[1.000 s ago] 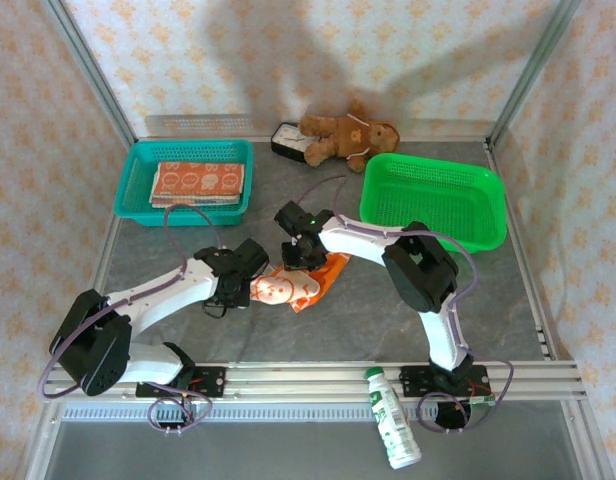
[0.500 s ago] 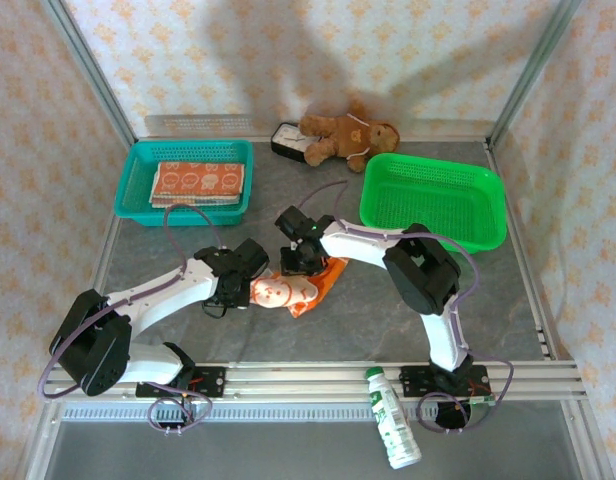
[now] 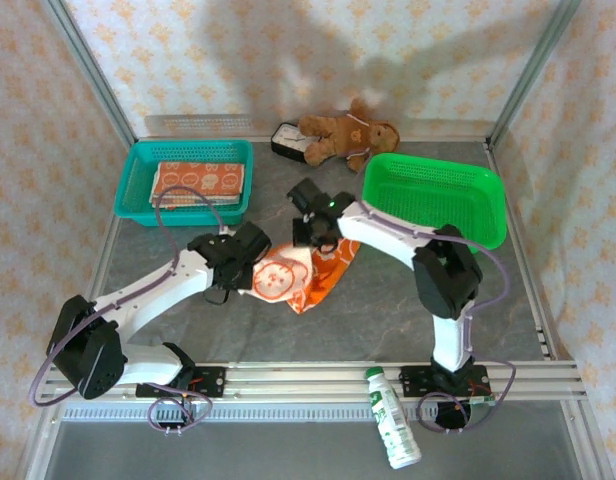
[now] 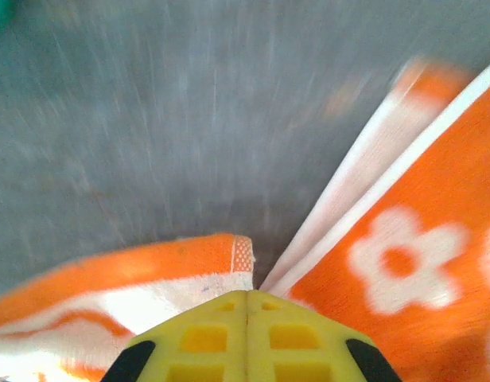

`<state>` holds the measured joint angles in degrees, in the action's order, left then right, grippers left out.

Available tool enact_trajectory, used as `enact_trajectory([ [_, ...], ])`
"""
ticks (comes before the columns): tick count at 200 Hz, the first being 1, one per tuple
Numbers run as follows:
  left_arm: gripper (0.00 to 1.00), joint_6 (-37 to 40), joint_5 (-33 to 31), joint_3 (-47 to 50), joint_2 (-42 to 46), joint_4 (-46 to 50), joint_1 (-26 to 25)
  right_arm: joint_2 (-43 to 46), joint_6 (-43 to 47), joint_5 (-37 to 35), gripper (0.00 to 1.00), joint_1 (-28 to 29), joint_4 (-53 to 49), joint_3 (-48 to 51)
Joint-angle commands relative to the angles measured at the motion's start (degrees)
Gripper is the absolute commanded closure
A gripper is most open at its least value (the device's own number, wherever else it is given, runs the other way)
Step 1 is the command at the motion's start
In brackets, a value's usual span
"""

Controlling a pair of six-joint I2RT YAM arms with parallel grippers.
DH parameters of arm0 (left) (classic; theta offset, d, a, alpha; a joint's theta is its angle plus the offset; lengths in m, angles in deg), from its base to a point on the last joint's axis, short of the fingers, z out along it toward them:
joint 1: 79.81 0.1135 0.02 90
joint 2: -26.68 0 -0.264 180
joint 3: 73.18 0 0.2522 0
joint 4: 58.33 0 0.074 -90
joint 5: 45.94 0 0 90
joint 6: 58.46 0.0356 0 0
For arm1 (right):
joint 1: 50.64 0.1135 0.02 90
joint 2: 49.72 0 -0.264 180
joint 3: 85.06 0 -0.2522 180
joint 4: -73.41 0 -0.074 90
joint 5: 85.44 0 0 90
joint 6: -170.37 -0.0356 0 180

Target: Fold and stack the towels

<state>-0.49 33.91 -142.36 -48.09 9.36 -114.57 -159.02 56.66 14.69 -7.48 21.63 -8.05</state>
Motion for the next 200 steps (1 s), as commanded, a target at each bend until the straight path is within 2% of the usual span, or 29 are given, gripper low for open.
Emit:
enact_trajectory([
  [1, 1.0, 5.04, -7.92, -7.09, -1.64, 2.93, 1.0, 6.41, 5.13, -10.1, 1.0, -1.9, -4.99, -5.65],
  [18, 1.0, 6.69, -9.49, -10.08, -3.78, 3.13, 1.88, 9.23, 6.27, -12.36, 1.0, -1.94, -5.38, -5.54],
  [34, 1.0, 6.79, -8.38, -10.04, -4.92, 2.07, 1.98, 12.08, 4.7, -10.27, 1.0, -1.72, -4.33, -1.75],
  [76, 1.0, 3.68, -2.72, -2.17, -3.71, -3.34, 1.72, 20.52, -4.12, -8.72, 1.0, 1.48, 3.37, 18.53],
  [113, 1.0, 3.22, 1.17, 0.97, -3.54, -5.68, 0.94, 21.71, -8.24, -7.85, 1.0, 1.75, 5.79, 25.36],
  [147, 1.0, 1.73, 1.97, 4.03, -4.13, -6.44, -2.27, 22.73, -11.35, -6.7, 1.0, 2.84, 7.77, 32.13],
  [181, 1.0, -4.64, 0.47, 7.42, -3.07, -7.09, -7.66, 27.09, -13.55, -7.13, 1.0, 4.83, 8.16, 36.91],
  [189, 1.0, -5.72, 0.27, 8.19, -2.55, -7.17, -9.04, 28.16, -14.02, -7.12, 0.96, 5.43, 8.05, 38.25],
  [200, 1.0, -7.99, -0.88, 9.29, -1.55, -6.17, -11.04, 29.62, -14.96, -7.1, 0.83, 6.33, 8.05, 40.43],
])
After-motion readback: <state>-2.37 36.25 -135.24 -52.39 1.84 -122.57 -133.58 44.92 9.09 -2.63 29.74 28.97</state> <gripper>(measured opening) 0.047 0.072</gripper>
